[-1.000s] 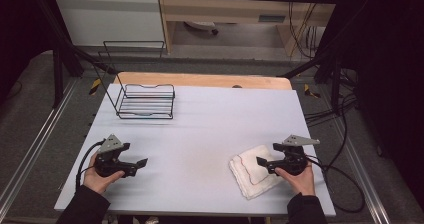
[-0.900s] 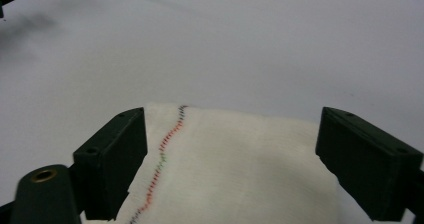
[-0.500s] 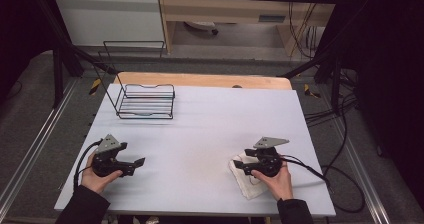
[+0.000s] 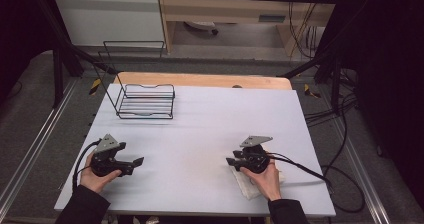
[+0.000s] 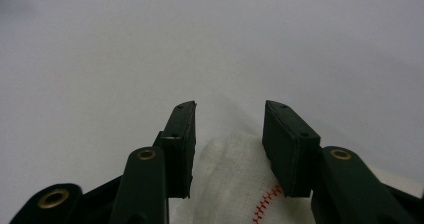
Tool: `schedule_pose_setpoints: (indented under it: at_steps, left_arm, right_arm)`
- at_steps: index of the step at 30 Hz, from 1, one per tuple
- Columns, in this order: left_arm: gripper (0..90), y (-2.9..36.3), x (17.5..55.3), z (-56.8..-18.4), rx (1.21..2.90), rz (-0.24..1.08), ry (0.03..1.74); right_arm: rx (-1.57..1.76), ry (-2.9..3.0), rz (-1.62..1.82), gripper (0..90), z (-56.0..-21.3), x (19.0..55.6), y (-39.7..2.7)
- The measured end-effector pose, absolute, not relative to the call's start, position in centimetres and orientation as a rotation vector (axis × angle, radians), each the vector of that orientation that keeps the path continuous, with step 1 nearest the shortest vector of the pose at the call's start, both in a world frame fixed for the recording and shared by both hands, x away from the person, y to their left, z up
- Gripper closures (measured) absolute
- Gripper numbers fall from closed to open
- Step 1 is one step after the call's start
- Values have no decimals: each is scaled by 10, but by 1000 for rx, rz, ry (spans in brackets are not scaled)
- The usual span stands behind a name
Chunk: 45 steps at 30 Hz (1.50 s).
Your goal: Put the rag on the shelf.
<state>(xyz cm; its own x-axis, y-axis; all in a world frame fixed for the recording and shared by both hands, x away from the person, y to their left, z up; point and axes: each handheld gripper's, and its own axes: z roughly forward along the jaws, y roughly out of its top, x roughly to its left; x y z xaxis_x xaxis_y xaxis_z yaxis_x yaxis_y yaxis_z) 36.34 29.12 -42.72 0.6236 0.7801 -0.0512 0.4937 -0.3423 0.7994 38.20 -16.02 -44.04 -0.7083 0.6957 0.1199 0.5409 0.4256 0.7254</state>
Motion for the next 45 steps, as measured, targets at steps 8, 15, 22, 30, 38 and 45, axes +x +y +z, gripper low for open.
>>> schedule_pose_setpoints:
  at_steps: [8, 15, 22, 30, 38, 45]
  left_arm:
    - [90, 291, 363, -427, 2017, 436, 998]
    - [93, 291, 363, -427, 2016, 438, 999]
    - [95, 293, 363, -427, 2009, 441, 1005]
    - [96, 293, 364, -427, 2010, 442, 1008]
    - [96, 295, 363, -426, 2000, 444, 1011]
    - [96, 297, 364, -426, 1995, 445, 1017]
  right_arm:
    - [1037, 2491, 1045, 710, -445, 381, -154]
    - [1014, 2483, 973, 809, -445, 381, -149]
    - [1060, 2463, 1004, 852, -440, 382, -150]
    - [988, 2460, 1129, 855, -426, 380, -138]
    - [841, 2527, 1175, 854, -425, 384, -96]
    - [773, 2553, 1194, 854, -428, 388, -68]
